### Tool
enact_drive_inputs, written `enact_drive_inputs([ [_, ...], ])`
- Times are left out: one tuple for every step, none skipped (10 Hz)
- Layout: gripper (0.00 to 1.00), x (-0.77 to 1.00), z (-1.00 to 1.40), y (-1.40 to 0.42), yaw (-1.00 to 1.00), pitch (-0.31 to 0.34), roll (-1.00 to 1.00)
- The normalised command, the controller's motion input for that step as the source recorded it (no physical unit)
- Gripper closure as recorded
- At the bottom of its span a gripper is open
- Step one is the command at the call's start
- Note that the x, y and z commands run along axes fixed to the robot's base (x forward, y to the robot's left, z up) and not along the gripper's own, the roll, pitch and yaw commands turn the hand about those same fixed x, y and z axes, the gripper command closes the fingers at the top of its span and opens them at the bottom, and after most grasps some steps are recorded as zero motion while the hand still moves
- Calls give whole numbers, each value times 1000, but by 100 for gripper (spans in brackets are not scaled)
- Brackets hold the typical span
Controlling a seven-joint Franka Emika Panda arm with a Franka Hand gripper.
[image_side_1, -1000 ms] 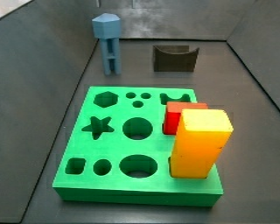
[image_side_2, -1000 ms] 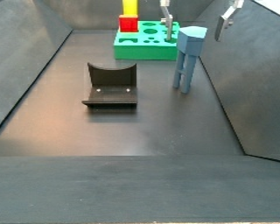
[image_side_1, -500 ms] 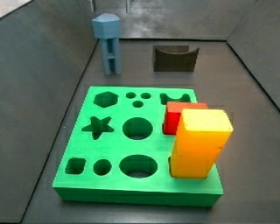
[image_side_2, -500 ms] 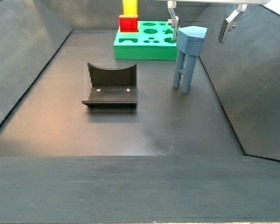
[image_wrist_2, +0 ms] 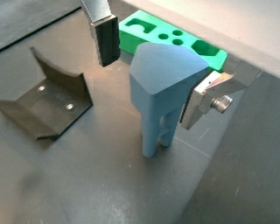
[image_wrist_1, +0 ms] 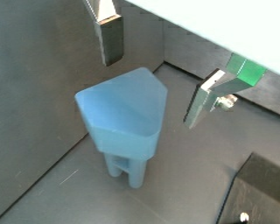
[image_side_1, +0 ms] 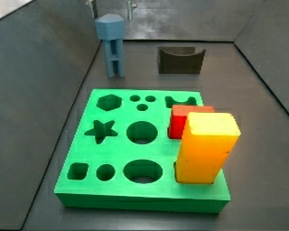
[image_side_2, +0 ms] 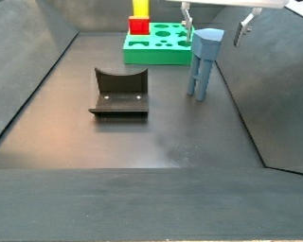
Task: Pick up the 3 prong object. Move up. Move to above the board. Insert the 3 prong object.
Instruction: Pick up the 3 prong object.
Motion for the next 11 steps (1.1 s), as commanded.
enact_drive_inputs([
  [0, -57, -151, -166, -349, -340, -101],
  [0, -71, -157, -151, -334, -337, -103],
  [0, -43, -146, -143, -346, -354, -127],
  [0, -23, -126, -140, -346, -356, -137],
  [0, 0, -100, -131, -340, -340, -139],
  [0, 0, -100, -91, -306, -333, -147],
  [0, 0, -180, -86, -289, -360, -149],
  [0, 0, -26, 0, -251, -230, -83],
  [0, 217, -277, 0, -34, -114, 0],
  [0, 11, -354, -14, -43, -153, 0],
  [0, 9, -280, -11, -51, -110, 0],
])
